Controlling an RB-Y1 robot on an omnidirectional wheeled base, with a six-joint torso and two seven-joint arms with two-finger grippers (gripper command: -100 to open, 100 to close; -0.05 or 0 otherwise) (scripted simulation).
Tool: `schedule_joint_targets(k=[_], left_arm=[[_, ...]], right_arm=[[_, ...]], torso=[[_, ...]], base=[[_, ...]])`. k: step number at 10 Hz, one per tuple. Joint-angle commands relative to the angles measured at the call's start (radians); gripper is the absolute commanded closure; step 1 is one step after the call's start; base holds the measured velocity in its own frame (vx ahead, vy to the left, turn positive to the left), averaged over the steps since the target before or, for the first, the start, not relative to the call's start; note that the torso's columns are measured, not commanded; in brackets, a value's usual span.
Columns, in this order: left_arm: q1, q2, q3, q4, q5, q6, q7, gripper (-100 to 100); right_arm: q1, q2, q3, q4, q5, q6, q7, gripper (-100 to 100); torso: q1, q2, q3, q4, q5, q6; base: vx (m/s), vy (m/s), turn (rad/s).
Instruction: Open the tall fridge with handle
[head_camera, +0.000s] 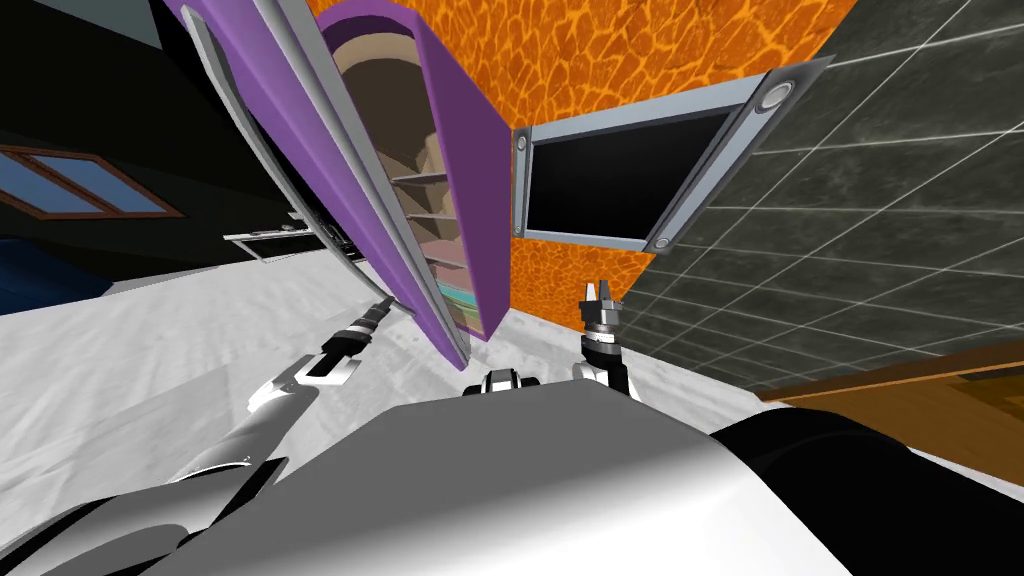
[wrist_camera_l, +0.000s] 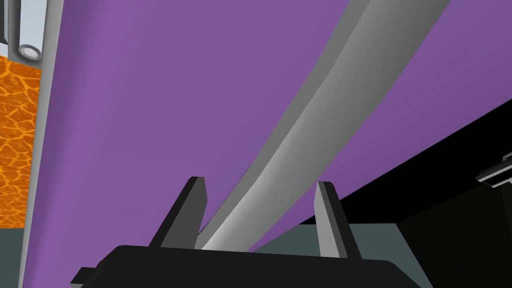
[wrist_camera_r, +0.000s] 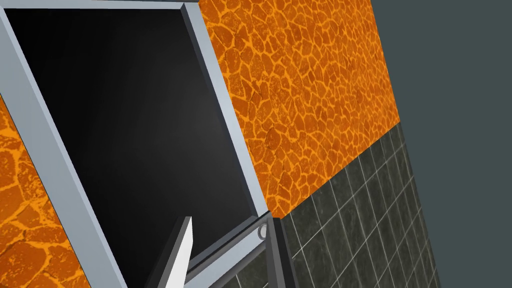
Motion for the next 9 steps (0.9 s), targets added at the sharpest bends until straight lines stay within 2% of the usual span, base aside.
schedule_joint_targets(k=[1,2,3,4,5,6,7,8,9], left_arm=[[-0.057,0.004,-0.002,0.054,0.002,0.012,-0.001,100],[-0.093,0.015,-0.046,0.098,0.004,-0.002,-0.005,100],[-0.12,0.015,-0.046,0.132,0.004,-0.002,-0.005,100],[-0.151,0.015,-0.046,0.153,0.004,-0.002,-0.005,100],[-0.178,0.026,-0.091,0.186,0.007,-0.016,-0.01,100],[-0.215,0.026,-0.091,0.23,0.007,-0.016,-0.01,100],[-0.244,0.026,-0.091,0.252,0.007,-0.016,-0.01,100],[-0.277,0.037,-0.136,0.294,0.01,-0.03,-0.015,100],[-0.296,0.037,-0.136,0.309,0.01,-0.03,-0.015,100]], right_arm=[[0.0,0.0,0.0,0.0,0.0,0.0,0.0,0],[0.001,0.0,0.0,0.0,0.0,0.0,0.0,0],[0.0,0.0,0.0,0.0,0.0,0.0,0.0,0],[0.0,0.0,0.0,0.0,0.0,0.0,0.0,0],[0.0,0.0,0.0,0.0,0.0,0.0,0.0,0],[0.0,0.0,0.0,0.0,0.0,0.0,0.0,0],[0.0,0.0,0.0,0.0,0.0,0.0,0.0,0],[0.0,0.0,0.0,0.0,0.0,0.0,0.0,0],[0.0,0.0,0.0,0.0,0.0,0.0,0.0,0]], torso=[[-0.003,-0.002,-0.001,0.001,-0.002,-0.002],[-0.009,-0.008,-0.005,0.001,-0.005,0.0],[-0.007,-0.005,-0.004,-0.001,-0.003,0.005],[-0.004,0.001,0.0,0.0,-0.002,0.0],[-0.007,0.002,0.001,0.002,-0.003,-0.003],[-0.009,0.005,0.002,0.001,-0.003,0.0],[-0.01,0.009,0.005,0.002,-0.003,-0.004],[-0.012,0.007,0.004,0.004,-0.005,-0.005],[-0.013,0.011,0.006,0.003,-0.005,-0.001]], base=[[-0.048,0.05,0.044],[-0.142,0.104,-0.164],[-0.236,0.154,-0.174],[-0.179,0.113,-0.038],[-0.217,0.13,-0.193],[-0.247,0.164,-0.134],[-0.172,0.136,-0.012],[-0.222,0.173,-0.183],[-0.256,0.197,-0.159]])
